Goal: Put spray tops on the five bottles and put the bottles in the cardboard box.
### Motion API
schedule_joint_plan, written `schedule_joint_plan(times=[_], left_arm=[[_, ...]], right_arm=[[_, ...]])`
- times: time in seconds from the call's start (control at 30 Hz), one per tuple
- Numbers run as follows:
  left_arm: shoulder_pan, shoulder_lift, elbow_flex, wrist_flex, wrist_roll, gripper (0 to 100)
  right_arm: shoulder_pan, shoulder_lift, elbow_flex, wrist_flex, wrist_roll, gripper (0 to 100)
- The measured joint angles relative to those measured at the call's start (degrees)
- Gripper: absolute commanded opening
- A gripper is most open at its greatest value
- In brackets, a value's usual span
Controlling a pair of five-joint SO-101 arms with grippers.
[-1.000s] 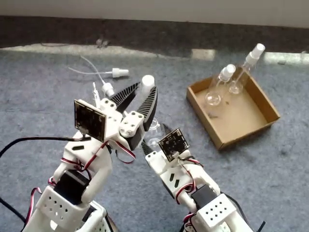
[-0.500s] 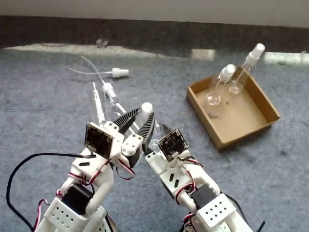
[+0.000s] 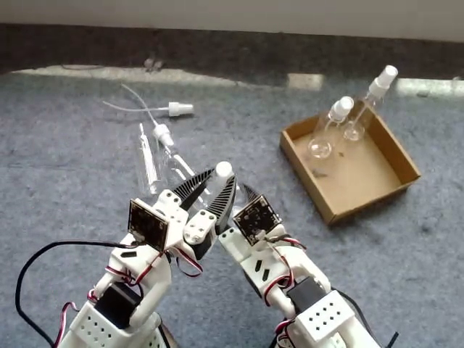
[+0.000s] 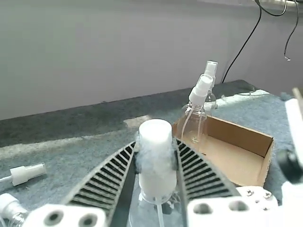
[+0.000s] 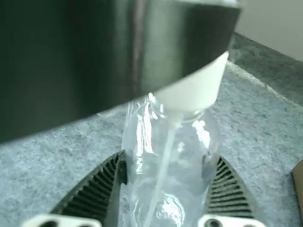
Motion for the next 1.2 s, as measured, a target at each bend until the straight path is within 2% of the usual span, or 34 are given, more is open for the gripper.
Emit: schedule_joint_plan(times=[0.4, 0.47, 0.63, 0.7, 0.9, 1.1, 1.2], left_arm=[[0.0, -1.14, 0.0, 5.89, -0.09, 1], [0.0, -1.14, 0.0, 6.07, -0.09, 5], [0.0, -1.14, 0.0, 6.24, -0.09, 23], [0.0, -0.62, 0.0, 6.33, -0.09, 26], [0.0, -0.7, -0.62, 12.13, -0.09, 26], [0.09, -0.79, -9.67, 19.16, -0.09, 26], [0.0, -0.88, -11.78, 23.12, -0.09, 26]], right_arm=[[-0.18, 0.09, 0.0, 0.0, 0.7, 14.9], [-0.18, 0.09, 0.0, 0.0, 0.7, 14.9], [-0.18, 0.09, 0.0, 0.0, 0.7, 14.9], [0.0, 0.09, 0.0, 0.0, 0.7, 14.9], [2.2, 0.0, 0.0, 0.0, 0.7, 14.9], [5.71, 0.0, 0.0, 0.0, 0.53, 14.9], [7.3, 0.0, 0.0, 0.0, -2.55, 14.9]])
